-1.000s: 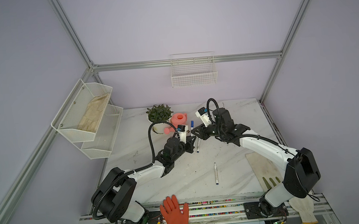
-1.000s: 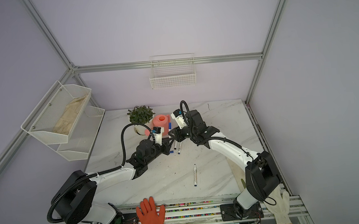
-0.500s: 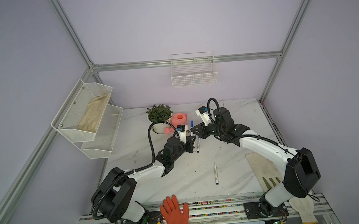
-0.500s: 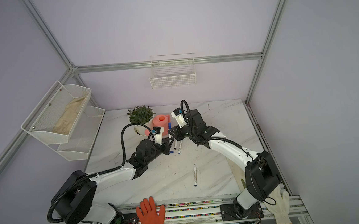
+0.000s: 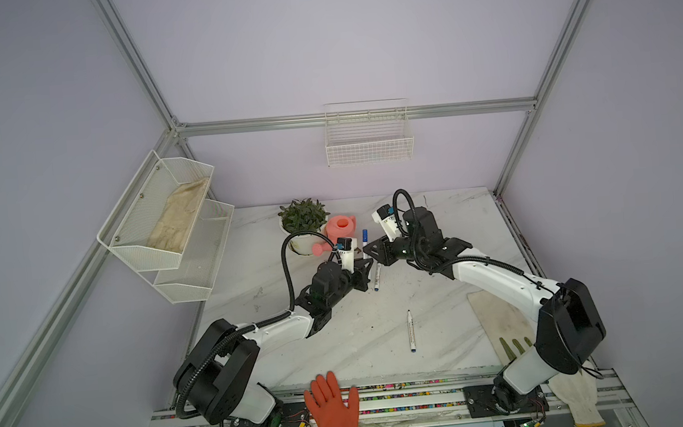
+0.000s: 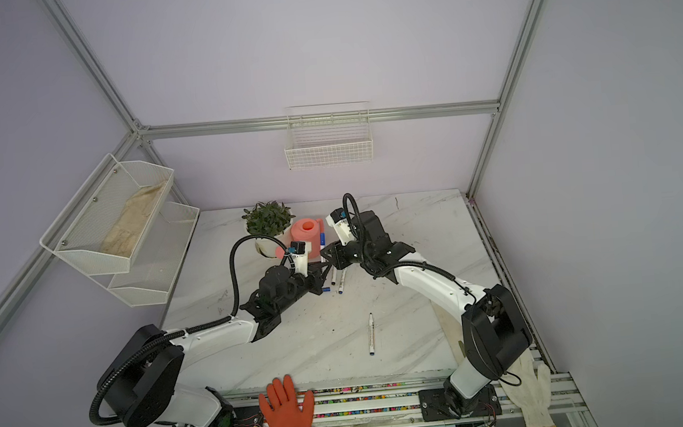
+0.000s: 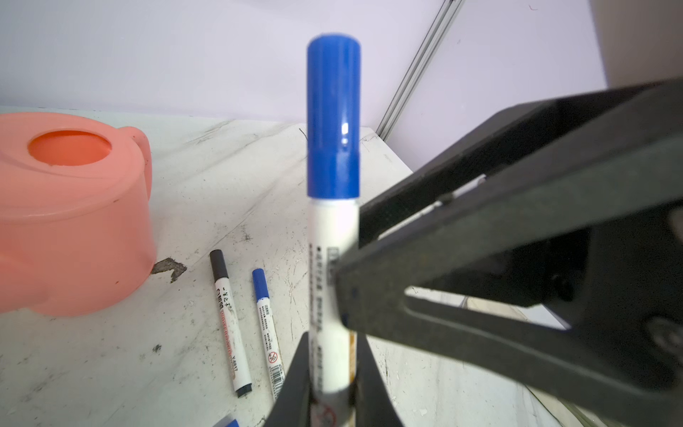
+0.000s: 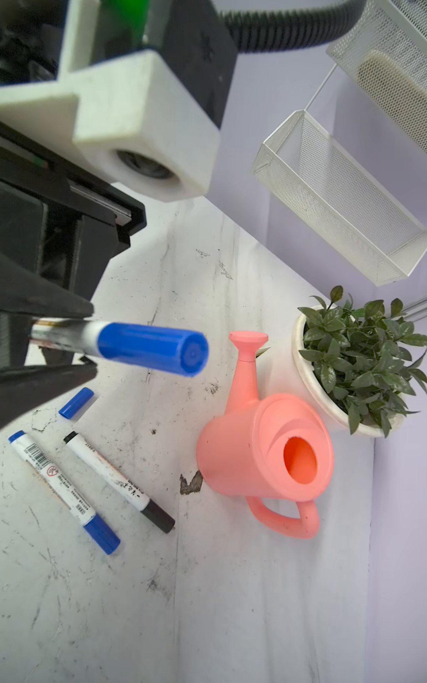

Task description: Insert the pens into the pen caps

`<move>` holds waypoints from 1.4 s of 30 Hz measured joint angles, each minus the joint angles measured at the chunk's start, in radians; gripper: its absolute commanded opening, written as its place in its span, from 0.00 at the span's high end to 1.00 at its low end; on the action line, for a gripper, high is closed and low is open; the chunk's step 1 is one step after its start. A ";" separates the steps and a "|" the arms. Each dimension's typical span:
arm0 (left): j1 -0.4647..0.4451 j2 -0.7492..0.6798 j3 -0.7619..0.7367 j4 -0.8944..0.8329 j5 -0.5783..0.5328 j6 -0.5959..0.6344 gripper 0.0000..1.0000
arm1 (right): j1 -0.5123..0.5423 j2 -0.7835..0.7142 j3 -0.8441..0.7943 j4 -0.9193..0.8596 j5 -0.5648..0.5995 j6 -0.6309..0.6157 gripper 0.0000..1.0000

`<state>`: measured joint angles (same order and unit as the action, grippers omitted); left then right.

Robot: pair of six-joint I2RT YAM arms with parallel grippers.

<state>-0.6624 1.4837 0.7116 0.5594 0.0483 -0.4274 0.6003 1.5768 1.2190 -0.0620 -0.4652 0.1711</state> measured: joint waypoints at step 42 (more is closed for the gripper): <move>0.000 0.010 0.000 0.038 0.036 -0.047 0.71 | -0.023 0.004 -0.046 0.093 -0.013 0.069 1.00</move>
<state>-0.6624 1.4937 0.7120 0.5972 0.0845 -0.4747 0.5770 1.5810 1.1728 0.0307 -0.4786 0.2398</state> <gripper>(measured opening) 0.254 0.153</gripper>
